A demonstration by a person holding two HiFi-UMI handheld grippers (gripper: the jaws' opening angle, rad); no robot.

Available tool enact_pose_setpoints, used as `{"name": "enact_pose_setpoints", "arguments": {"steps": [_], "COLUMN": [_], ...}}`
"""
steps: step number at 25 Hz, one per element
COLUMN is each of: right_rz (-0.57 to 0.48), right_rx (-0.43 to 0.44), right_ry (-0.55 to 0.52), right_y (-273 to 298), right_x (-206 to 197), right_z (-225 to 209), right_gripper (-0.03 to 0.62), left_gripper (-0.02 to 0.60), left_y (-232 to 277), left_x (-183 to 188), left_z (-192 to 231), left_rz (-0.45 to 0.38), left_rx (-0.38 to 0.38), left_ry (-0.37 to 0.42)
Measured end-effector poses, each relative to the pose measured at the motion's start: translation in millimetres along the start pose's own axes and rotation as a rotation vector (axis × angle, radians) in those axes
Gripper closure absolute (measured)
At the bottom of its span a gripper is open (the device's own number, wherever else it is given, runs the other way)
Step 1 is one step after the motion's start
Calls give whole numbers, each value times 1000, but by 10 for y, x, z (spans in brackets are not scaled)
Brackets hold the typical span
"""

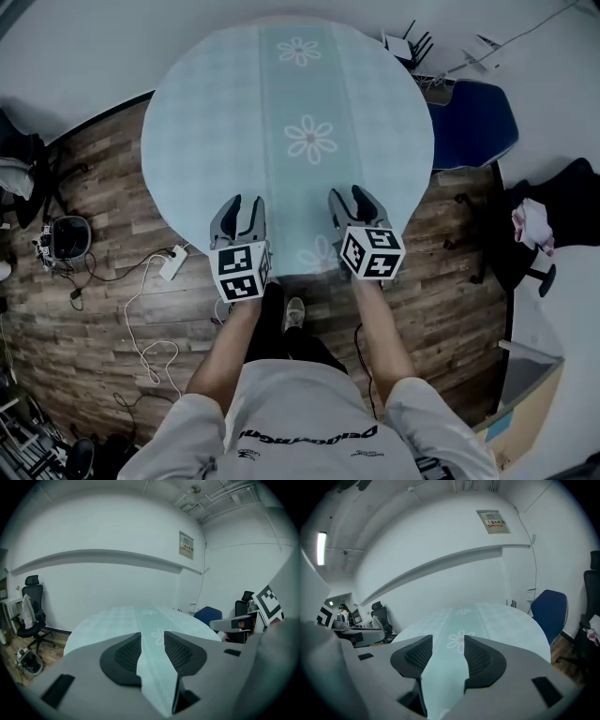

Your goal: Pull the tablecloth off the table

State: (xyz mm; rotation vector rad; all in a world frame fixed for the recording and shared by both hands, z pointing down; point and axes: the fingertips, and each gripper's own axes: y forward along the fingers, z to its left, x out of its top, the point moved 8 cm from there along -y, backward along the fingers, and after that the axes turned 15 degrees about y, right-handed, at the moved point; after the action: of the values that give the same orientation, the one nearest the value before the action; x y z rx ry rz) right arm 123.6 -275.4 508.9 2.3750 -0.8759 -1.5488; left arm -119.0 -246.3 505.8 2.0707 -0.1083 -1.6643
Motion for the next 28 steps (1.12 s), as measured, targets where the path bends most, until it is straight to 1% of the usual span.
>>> {"name": "enact_pose_setpoints", "arguments": {"steps": [3,7,16,21,24,28], "right_rz": [35,77,199,236,261,267], "right_rx": [-35,-84,-158,-200,-226,-241], "right_ry": [10,3,-44,-64,-85,-104], "right_y": [372,790,1663,1994,2168,2338], "right_x": [12,2,-3,-35,-39,9], "right_z": [-170,-381,-791,-996,-1104,-1221], "right_gripper": [341,321,297,289,281,276], "left_gripper": [383,350,316,301,295,287], "left_y": [340,761,1625,1980,2173,2407], "left_x": [-96,-229,-540,-722,-798,-874], "left_z": [122,226,498,596,589,604], "left_rz": [37,86,196,245,275,296], "left_rx": [-2,-16,-61,-74,-94,-109], "left_ry": [-8,-5,20,27,28,37]}}
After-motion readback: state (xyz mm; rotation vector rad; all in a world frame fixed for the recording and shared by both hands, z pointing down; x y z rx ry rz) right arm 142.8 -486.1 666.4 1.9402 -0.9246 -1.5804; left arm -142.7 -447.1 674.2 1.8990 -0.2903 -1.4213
